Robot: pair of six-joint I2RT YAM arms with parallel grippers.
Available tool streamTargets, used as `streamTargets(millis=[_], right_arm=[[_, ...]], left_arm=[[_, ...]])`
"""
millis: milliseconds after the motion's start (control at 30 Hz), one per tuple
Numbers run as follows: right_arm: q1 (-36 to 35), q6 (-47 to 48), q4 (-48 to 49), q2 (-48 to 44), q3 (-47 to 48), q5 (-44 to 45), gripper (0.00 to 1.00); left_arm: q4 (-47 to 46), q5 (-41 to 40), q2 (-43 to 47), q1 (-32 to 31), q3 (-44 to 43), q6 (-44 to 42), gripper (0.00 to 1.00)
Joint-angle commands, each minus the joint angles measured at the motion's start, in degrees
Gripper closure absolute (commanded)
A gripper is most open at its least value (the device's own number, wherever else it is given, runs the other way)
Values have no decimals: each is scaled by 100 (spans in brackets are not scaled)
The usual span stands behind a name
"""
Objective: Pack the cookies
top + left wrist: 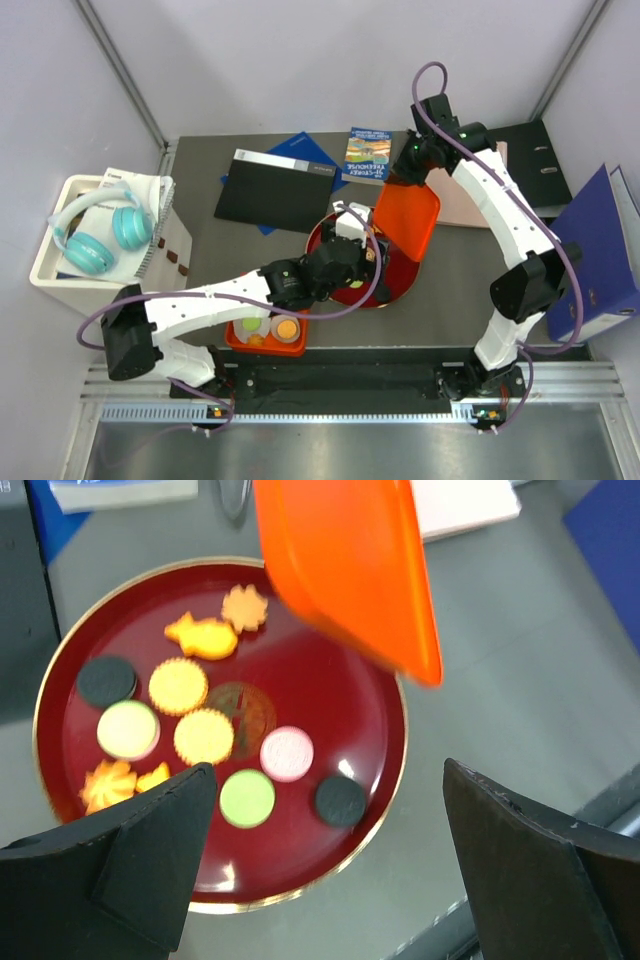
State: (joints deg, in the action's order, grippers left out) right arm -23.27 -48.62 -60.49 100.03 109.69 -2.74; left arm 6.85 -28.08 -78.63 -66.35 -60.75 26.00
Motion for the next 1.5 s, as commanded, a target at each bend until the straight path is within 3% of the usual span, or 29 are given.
streamTargets(millis=[0, 400, 600, 733, 833, 967, 1133, 1200, 1233, 1300, 1400, 1467], right_arm=[[-90, 72, -68, -27, 281, -192, 100], [-310, 98, -16, -273, 105, -516, 100], [-442, 107, 63, -571, -167, -596, 100], [-442, 116, 125, -730, -448, -596, 100], [-442, 125, 169, -818, -571, -587, 100], [-442, 169, 239, -871, -633, -657, 100], [-433, 169, 257, -897, -563, -684, 100], [-433, 221, 239, -897, -484, -701, 92], [-442, 239, 231, -915, -405, -710, 81], [-442, 248, 213, -950, -300, -745, 68], [-442, 300, 73, -976, -54, -798, 42], [-442, 353, -24, -1038, 114, -780, 37]], left_arm=[[-1246, -391, -73, -36, 195, -227, 1], [-2460, -506, -759, -36, 213, -315, 1], [-2460, -849, -1023, -36, 37, -288, 4], [-2469, -954, -1067, -36, -16, -306, 24], [-2461, -998, -1023, -28, 19, -306, 33], [-2364, -989, -935, -28, 46, -253, 56], [-2346, -1033, -786, -27, 160, -227, 60], [-2346, -1068, -698, -27, 204, -218, 63], [-2346, -1086, -680, -27, 221, -227, 64], [-2320, -1095, -619, -36, 230, -227, 68], [-2302, -1095, -583, -27, 222, -209, 71], [-2302, -1095, -557, -27, 213, -209, 73]])
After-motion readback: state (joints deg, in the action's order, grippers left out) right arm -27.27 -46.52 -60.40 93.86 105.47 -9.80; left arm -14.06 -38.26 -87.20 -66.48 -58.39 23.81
